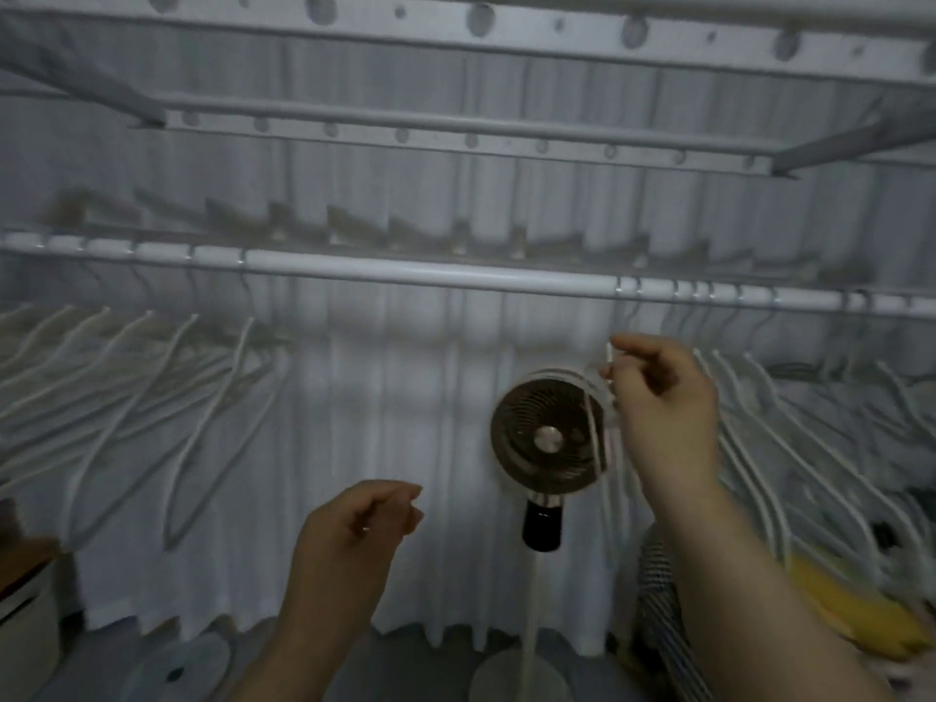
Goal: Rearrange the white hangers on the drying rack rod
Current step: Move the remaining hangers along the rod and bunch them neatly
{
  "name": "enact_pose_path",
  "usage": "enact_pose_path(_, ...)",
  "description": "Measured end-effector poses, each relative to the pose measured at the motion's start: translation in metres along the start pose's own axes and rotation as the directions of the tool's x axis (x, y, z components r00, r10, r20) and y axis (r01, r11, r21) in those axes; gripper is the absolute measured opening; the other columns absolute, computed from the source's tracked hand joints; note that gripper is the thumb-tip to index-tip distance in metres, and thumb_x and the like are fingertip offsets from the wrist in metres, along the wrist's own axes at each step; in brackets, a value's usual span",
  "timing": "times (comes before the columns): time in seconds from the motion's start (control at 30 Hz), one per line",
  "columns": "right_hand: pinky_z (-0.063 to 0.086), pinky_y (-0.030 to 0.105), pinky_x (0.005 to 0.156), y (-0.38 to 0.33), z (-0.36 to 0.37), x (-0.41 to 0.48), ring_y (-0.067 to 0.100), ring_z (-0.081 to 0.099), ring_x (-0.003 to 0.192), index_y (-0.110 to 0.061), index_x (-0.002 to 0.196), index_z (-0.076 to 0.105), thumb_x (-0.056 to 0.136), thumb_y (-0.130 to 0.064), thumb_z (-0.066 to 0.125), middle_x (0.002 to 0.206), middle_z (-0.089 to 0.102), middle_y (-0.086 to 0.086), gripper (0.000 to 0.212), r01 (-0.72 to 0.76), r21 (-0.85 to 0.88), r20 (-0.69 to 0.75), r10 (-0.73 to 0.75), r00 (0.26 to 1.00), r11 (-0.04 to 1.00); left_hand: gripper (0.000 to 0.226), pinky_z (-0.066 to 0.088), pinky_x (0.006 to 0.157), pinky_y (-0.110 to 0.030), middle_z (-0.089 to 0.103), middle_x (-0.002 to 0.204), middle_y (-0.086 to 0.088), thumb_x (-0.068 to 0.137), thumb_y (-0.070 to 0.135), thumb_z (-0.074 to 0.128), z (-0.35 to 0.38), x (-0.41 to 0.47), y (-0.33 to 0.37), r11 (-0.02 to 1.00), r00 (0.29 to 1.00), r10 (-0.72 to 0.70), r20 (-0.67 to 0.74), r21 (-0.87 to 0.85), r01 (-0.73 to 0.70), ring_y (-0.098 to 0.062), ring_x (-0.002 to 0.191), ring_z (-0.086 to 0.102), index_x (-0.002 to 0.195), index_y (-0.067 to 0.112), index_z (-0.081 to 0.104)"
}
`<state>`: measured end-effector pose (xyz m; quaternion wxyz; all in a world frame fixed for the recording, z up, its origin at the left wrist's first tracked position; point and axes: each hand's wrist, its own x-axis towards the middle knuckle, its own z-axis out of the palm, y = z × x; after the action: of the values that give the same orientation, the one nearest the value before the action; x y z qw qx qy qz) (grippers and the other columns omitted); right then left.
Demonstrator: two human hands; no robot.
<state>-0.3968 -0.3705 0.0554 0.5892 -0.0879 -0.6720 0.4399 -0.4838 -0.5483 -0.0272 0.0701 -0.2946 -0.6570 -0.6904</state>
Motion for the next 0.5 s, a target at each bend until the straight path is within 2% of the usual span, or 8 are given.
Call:
enact_pose_path(0.07, 0.041, 0.0, 0.055, 0.013, -0.029, 0.009, -0.005, 0.054, 0.057, -0.028, 0.073, 0.056, 0.085, 0.003, 0.049, 0.068, 0.056, -0.005, 0.034, -0.037, -0.037, -0.025, 0.036, 0.999, 0.999, 0.037, 0.05, 0.057, -0.012, 0.068, 0.054, 0.011, 0.088, 0.004, 0.053, 0.033, -0.005, 0.0, 1.0, 0.999, -0.027, 0.036, -0.009, 0.027, 0.0, 0.058, 0.063, 0.064, 0.03, 0.063)
enact_pose_path(0.17, 0.04, -0.004, 0.055, 0.036, -0.058, 0.017, -0.004, 0.051, 0.065, -0.015, 0.087, 0.061, 0.086, 0.002, 0.052, 0.071, 0.056, -0.01, 0.019, -0.152, -0.089, -0.017, 0.151, 0.988, 0.984, 0.031, 0.049, 0.059, -0.009, 0.066, 0.07, 0.012, 0.089, 0.011, 0.053, 0.083, -0.011, 0.004, 0.998, 0.993, -0.047, 0.111, -0.026, 0.05, 0.002, 0.066, 0.063, 0.069, 0.034, 0.061)
enact_pose_path(0.27, 0.044, 0.005, 0.059, 0.054, -0.071, 0.02, 0.003, 0.052, 0.065, -0.002, 0.099, 0.062, 0.087, 0.0, 0.051, 0.072, 0.055, -0.008, 0.016, -0.244, -0.151, 0.061, 0.256, 0.965, 0.958, 0.021, 0.045, 0.063, -0.008, 0.063, 0.08, 0.018, 0.089, 0.023, 0.051, 0.126, -0.015, 0.013, 0.995, 0.979, -0.078, 0.189, -0.045, 0.088, 0.003, 0.076, 0.059, 0.076, 0.037, 0.058)
enact_pose_path(0.33, 0.046, 0.019, 0.068, 0.058, -0.069, 0.02, 0.01, 0.052, 0.069, 0.002, 0.108, 0.057, 0.088, -0.004, 0.051, 0.073, 0.055, -0.002, 0.023, -0.304, -0.2, 0.156, 0.337, 0.929, 0.931, 0.014, 0.044, 0.057, -0.007, 0.062, 0.076, 0.017, 0.089, 0.025, 0.052, 0.146, -0.015, 0.02, 0.991, 0.97, -0.103, 0.218, -0.063, 0.119, 0.004, 0.068, 0.062, 0.08, 0.034, 0.058)
enact_pose_path(0.37, 0.045, 0.021, 0.068, 0.058, -0.068, 0.02, 0.012, 0.053, 0.07, 0.001, 0.115, 0.054, 0.088, -0.007, 0.051, 0.073, 0.055, -0.001, 0.028, -0.334, -0.218, 0.203, 0.378, 0.903, 0.917, 0.014, 0.044, 0.052, -0.004, 0.063, 0.071, 0.016, 0.088, 0.023, 0.053, 0.152, -0.015, 0.022, 0.987, 0.967, -0.112, 0.228, -0.084, 0.134, 0.006, 0.062, 0.062, 0.079, 0.033, 0.058)
enact_pose_path(0.43, 0.044, 0.019, 0.06, 0.059, -0.064, 0.02, 0.01, 0.052, 0.065, -0.003, 0.122, 0.05, 0.089, -0.015, 0.052, 0.069, 0.053, -0.002, 0.035, -0.403, -0.239, 0.256, 0.457, 0.852, 0.883, 0.021, 0.041, 0.045, -0.001, 0.064, 0.061, 0.01, 0.086, 0.018, 0.057, 0.162, -0.016, 0.025, 0.984, 0.961, -0.126, 0.247, -0.09, 0.152, 0.01, 0.052, 0.06, 0.075, 0.036, 0.057)
enact_pose_path(0.5, 0.043, 0.015, 0.05, 0.06, -0.062, 0.023, 0.008, 0.05, 0.056, -0.003, 0.122, 0.051, 0.089, -0.019, 0.053, 0.063, 0.052, -0.002, 0.036, -0.463, -0.25, 0.292, 0.522, 0.801, 0.851, 0.028, 0.042, 0.044, -0.003, 0.065, 0.049, 0.008, 0.085, 0.012, 0.059, 0.168, -0.016, 0.026, 0.977, 0.95, -0.159, 0.269, -0.095, 0.19, 0.005, 0.046, 0.059, 0.072, 0.037, 0.057)
